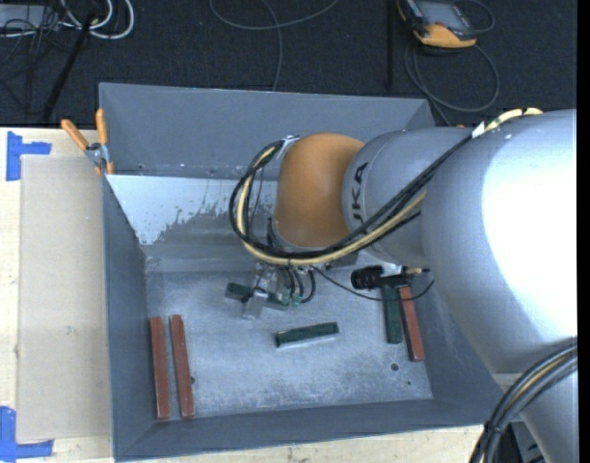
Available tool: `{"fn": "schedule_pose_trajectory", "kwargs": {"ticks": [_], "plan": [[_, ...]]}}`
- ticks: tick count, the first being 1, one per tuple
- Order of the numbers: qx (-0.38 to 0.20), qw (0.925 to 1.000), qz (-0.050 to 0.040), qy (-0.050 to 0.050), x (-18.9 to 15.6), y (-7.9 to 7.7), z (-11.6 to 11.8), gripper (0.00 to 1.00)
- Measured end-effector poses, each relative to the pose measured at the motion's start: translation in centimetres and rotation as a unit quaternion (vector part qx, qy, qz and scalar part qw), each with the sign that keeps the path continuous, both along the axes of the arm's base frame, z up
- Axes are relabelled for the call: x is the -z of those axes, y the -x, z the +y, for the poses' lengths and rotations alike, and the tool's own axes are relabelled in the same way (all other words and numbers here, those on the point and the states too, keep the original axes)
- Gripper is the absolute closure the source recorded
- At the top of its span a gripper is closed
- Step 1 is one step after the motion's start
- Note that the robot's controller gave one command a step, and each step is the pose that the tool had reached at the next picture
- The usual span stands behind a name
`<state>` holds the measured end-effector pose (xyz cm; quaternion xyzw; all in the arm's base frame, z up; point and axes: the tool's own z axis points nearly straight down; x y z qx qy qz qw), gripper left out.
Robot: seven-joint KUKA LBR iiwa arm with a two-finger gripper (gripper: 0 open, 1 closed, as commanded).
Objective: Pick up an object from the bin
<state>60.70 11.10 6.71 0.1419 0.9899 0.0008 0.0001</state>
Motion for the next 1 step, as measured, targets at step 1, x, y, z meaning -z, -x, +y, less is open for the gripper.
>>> {"fn": "schedule_pose_trajectory", "kwargs": {"ticks": [1], "plan": [[0.0,1.0,-0.0037,0.0,-8.7,-0.23,0.04,1.0]]}}
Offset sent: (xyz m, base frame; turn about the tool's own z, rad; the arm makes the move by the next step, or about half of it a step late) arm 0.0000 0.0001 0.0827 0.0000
